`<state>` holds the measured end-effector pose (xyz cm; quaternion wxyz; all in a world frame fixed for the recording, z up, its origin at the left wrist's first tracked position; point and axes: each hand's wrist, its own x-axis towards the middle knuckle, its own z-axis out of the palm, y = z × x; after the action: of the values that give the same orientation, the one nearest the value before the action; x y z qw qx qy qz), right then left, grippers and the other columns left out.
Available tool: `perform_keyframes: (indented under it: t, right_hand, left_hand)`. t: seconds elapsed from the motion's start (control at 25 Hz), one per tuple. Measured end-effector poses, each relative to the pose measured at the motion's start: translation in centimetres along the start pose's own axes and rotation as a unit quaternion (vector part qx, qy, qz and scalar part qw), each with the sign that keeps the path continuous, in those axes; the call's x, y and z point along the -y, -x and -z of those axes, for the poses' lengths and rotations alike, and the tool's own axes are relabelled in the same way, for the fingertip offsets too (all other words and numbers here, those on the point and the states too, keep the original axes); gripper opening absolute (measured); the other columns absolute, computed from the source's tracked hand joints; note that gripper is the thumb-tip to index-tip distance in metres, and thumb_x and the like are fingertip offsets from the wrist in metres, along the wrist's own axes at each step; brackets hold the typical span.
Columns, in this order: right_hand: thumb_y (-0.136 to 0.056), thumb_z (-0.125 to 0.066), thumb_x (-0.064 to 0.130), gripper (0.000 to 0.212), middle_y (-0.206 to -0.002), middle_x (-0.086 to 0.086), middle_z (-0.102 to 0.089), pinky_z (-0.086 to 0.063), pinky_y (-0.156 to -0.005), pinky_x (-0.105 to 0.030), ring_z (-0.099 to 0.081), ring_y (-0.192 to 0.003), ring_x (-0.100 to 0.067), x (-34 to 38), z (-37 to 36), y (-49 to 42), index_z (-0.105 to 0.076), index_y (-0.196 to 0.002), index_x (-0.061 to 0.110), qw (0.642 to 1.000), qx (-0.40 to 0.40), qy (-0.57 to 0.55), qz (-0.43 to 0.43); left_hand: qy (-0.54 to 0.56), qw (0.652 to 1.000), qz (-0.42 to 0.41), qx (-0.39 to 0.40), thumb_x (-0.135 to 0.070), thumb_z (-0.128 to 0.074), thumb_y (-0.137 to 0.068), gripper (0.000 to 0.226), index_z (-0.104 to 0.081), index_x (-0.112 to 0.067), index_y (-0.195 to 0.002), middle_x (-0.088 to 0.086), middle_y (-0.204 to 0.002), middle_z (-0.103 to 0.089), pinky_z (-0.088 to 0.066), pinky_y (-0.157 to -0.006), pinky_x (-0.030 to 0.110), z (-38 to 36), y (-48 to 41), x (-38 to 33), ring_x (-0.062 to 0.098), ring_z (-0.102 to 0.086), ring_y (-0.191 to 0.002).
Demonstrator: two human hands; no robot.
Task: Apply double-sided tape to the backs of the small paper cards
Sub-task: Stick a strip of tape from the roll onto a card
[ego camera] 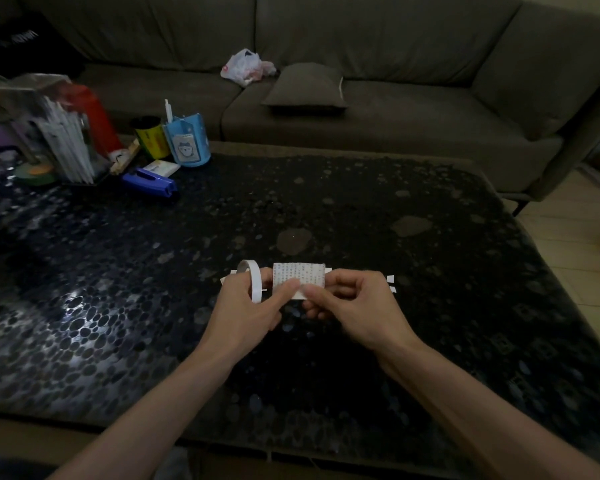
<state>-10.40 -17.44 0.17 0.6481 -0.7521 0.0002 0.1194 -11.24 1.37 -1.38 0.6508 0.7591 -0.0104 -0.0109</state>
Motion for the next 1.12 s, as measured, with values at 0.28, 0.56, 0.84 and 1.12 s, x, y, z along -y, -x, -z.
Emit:
perform_keyframes:
  t: [0.28,0.56,0.84,1.12]
  right_hand:
    - [-0.093,-0.076,0.034,0.006,-0.091,0.011,-0.08,-0.063,-0.08,-0.03,-0.077,-0.086,-0.004,0.0,0.0,0.1,-0.078,-0.094,0.028,0.999,-0.028,0.036,0.0]
    - [-0.092,-0.077,0.026,0.013,-0.086,0.005,-0.08,-0.058,-0.064,-0.016,-0.078,-0.079,-0.009,0.1,-0.4,-0.6,-0.076,-0.102,0.018,0.999,-0.012,-0.018,-0.037]
    - [-0.093,-0.078,0.019,0.008,-0.085,0.003,-0.081,-0.058,-0.067,-0.017,-0.078,-0.081,-0.009,-0.2,-2.4,-2.0,-0.077,-0.101,0.019,0.996,-0.038,-0.058,-0.06]
    - [-0.097,-0.074,0.018,0.011,-0.088,0.003,-0.078,-0.061,-0.075,-0.023,-0.076,-0.079,-0.006,-1.4,-4.7,-5.4,-0.073,-0.106,0.024,0.989,-0.124,0.03,-0.069]
  left_hand:
    - [-0.01,0.999,0.028,0.012,-0.035,-0.072,-0.095,0.015,-0.08,-0.026,-0.103,0.003,-0.074,-0.076,-0.044,-0.048,0.016,-0.1,0.2,-0.3,0.005,-0.058,-0.052]
    - [-0.038,0.998,-0.01,-0.053,-0.025,-0.072,-0.097,0.009,-0.079,-0.02,-0.097,-0.005,-0.064,-0.072,-0.043,-0.046,0.013,0.0,0.1,-0.2,0.001,-0.059,-0.049]
    - [-0.02,0.994,0.034,-0.098,-0.028,-0.073,-0.095,0.011,-0.077,-0.021,-0.102,-0.001,-0.079,-0.078,-0.049,-0.051,0.014,2.2,-0.2,0.1,0.004,-0.066,-0.056]
    - [-0.011,0.982,0.191,0.007,-0.006,-0.051,-0.107,0.018,-0.058,-0.006,-0.123,0.004,-0.087,-0.077,-0.045,-0.047,0.016,6.4,0.5,0.8,0.01,-0.073,-0.064]
